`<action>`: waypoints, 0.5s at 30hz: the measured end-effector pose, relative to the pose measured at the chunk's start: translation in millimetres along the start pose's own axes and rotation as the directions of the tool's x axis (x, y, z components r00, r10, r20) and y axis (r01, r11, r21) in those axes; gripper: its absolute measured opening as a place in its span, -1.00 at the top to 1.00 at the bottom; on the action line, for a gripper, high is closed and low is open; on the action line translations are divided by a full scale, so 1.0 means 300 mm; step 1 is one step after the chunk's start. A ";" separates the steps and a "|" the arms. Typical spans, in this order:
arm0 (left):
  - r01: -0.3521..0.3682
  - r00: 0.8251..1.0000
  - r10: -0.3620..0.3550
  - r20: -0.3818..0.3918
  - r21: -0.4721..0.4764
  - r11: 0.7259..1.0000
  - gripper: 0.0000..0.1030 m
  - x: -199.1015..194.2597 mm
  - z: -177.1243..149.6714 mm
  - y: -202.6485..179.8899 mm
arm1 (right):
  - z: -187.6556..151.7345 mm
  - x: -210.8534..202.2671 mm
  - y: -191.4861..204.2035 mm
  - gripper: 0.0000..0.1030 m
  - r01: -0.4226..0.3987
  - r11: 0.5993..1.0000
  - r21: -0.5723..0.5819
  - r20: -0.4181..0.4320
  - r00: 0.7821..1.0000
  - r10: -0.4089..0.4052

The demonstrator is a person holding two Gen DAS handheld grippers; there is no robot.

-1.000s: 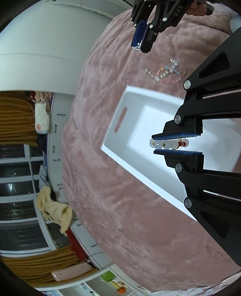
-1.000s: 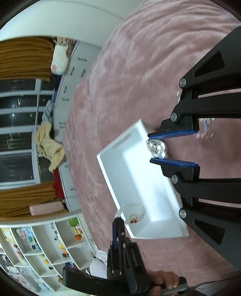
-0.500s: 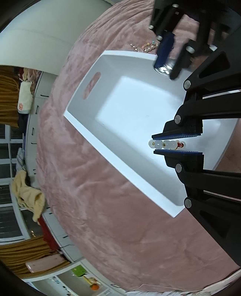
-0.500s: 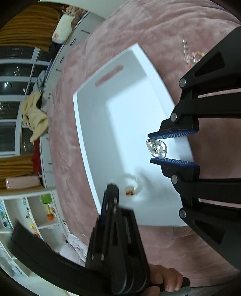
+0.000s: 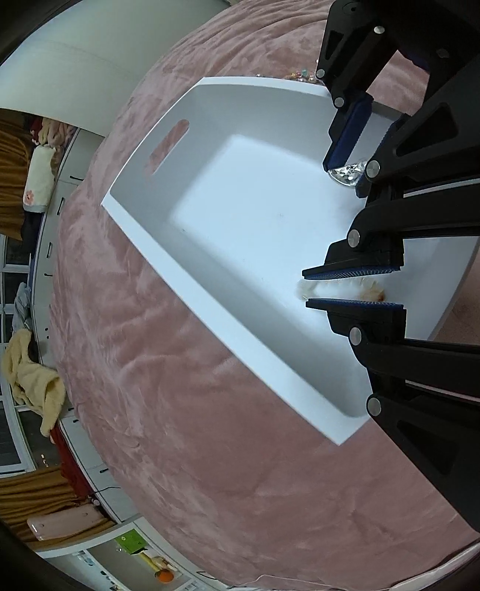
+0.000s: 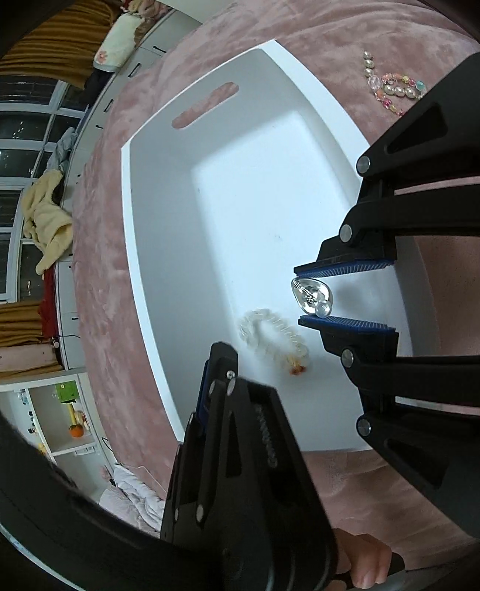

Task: Organize jewelry
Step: 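Open both tools to drop the bracelet and pendant into the box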

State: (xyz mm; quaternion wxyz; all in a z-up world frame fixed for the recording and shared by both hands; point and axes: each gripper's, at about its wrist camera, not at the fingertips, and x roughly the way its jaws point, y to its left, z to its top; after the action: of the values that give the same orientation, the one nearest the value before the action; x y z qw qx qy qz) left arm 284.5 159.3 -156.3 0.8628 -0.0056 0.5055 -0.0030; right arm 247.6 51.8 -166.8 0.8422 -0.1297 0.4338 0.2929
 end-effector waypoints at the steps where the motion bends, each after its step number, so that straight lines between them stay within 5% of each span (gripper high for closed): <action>1: -0.003 1.000 0.003 0.005 0.002 1.000 0.52 -0.005 0.001 0.002 | 0.001 0.000 0.001 0.11 -0.005 1.000 0.004 0.000 1.000 0.005; 2: -0.006 1.000 0.006 0.016 0.001 1.000 0.31 -0.016 0.001 0.006 | 0.006 -0.007 0.002 -0.21 -0.002 1.000 0.006 0.016 1.000 0.002; 5: 0.004 0.999 -0.003 0.052 -0.007 1.000 0.04 -0.062 0.000 0.019 | 0.002 -0.050 -0.001 -0.73 -0.007 1.000 0.018 0.078 0.997 0.006; 6: 0.008 0.998 -0.007 0.065 -0.009 1.000 -0.18 -0.076 0.001 0.022 | 0.000 -0.068 -0.010 -0.80 -0.002 1.000 0.026 0.102 0.995 -0.001; 10: 0.015 0.994 -0.016 0.107 0.004 1.000 -0.40 -0.123 0.006 0.015 | -0.021 -0.115 -0.077 -0.90 -0.002 0.997 0.078 0.114 0.994 -0.007; 12: 0.015 0.994 -0.015 0.111 0.003 1.000 -0.70 -0.132 0.011 0.011 | -0.035 -0.126 -0.107 -0.91 -0.029 0.995 0.099 0.095 0.995 0.020; 15: 0.004 0.991 -0.005 0.134 0.010 1.000 -0.78 -0.155 0.009 -0.004 | -0.063 -0.163 -0.125 -0.91 -0.005 0.997 0.082 0.087 0.996 -0.003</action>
State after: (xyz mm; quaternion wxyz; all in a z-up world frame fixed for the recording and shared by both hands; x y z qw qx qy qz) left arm 264.2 158.6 -114.3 0.8949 -0.0027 0.4463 -0.0071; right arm 235.8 -5.7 -139.7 0.8646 -0.0820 0.4086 0.2805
